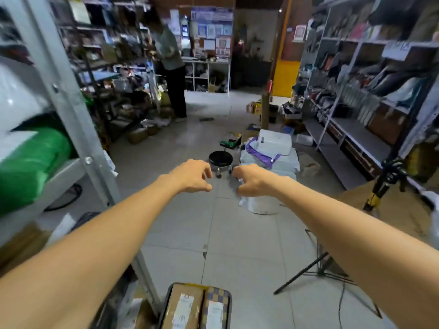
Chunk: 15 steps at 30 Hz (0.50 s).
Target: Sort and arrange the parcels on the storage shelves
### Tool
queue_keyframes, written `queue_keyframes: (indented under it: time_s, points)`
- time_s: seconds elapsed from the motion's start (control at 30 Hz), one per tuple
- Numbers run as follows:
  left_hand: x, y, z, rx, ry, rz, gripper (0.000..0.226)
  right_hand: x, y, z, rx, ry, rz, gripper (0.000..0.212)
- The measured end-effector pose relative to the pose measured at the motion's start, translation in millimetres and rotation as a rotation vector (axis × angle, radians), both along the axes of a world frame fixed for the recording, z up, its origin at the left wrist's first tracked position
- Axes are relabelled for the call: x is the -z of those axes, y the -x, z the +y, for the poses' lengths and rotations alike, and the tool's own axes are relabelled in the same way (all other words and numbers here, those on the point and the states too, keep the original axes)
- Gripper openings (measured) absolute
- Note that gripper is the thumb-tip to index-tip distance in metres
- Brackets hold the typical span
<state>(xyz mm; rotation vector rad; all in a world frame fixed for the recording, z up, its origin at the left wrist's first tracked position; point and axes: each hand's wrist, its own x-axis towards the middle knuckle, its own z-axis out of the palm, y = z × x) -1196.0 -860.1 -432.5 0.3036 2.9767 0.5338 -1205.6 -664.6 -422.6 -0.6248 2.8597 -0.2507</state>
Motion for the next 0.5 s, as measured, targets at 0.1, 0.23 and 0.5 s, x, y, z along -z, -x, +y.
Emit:
queue_keyframes:
  time_s: [0.1, 0.23, 0.5]
  points:
    - [-17.1, -38.2, -27.3, -0.141, 0.000, -0.002, 0.034, -19.3, -14.7, -26.3, -0.148, -0.007, 0.020, 0.039]
    - [-32.9, -102.6, -53.6, -0.341, -0.021, -0.014, 0.035, -32.8, -41.5, -56.4, -0.367, -0.022, 0.035, 0.061]
    - [-46.4, -271.2, -79.3, -0.612, -0.018, 0.014, 0.033, -57.4, -147.0, -106.5, -0.723, 0.018, 0.096, 0.061]
